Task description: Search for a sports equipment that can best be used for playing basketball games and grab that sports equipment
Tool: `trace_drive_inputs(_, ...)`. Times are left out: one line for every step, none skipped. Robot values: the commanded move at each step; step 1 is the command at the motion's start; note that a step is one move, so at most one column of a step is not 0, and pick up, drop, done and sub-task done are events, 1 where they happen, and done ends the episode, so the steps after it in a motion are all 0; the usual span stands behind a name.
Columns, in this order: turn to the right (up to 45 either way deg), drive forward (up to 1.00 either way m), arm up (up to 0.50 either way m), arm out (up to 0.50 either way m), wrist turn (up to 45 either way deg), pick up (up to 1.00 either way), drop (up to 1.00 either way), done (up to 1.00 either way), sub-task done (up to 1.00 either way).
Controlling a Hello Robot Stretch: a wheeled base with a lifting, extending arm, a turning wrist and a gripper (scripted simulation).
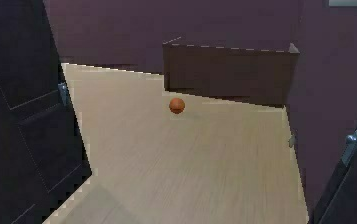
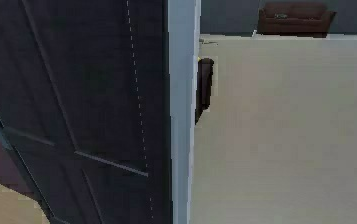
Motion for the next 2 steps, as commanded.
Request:
trace_drive_inputs(12.0,0.00,0.00,0.00,0.0,0.00,0.00,0.00,0.00)
trace_drive_inputs(0.0,1.00,0.00,0.00,0.0,0.00,0.00,0.00,0.00)
